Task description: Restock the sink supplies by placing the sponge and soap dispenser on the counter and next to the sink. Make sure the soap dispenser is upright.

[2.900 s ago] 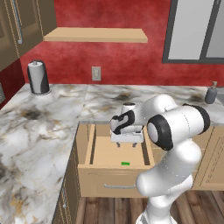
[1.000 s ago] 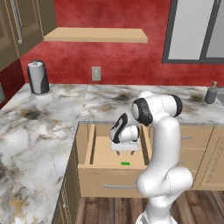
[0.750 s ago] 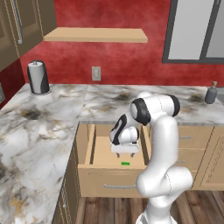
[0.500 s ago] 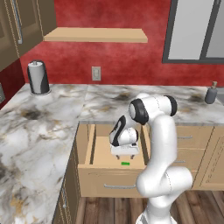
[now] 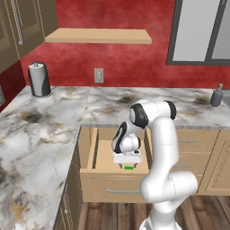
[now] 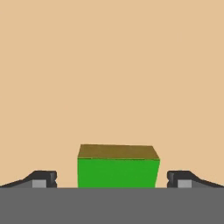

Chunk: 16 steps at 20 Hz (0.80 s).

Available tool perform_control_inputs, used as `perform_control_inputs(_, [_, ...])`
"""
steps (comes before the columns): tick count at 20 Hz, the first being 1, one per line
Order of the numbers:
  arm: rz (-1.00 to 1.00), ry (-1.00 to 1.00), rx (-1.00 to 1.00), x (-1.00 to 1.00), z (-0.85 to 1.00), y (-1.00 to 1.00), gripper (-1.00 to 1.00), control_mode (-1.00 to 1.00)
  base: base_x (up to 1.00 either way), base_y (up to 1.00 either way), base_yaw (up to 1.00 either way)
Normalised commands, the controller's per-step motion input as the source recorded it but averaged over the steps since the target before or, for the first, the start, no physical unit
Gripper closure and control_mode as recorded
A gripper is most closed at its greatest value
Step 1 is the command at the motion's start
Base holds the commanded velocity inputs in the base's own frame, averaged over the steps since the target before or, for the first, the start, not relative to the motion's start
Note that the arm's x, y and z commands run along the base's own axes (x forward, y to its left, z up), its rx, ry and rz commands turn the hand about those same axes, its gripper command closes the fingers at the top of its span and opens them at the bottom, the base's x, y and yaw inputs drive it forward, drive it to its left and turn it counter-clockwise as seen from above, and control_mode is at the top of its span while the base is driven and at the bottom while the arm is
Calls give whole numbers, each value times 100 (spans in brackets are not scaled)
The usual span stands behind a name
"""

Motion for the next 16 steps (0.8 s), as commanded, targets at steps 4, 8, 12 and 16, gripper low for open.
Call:
perform_control_inputs(4, [0, 7, 0, 0, -37, 0, -100, -100, 0, 0, 0])
perform_control_inputs(8, [0, 7, 0, 0, -40, 0, -100, -100, 0, 0, 0])
perform_control_inputs(12, [0, 6, 0, 0, -41, 0, 100, -100, 0, 0, 0])
perform_control_inputs(16, [0, 2, 0, 0, -29, 0, 100, -100, 0, 0, 0])
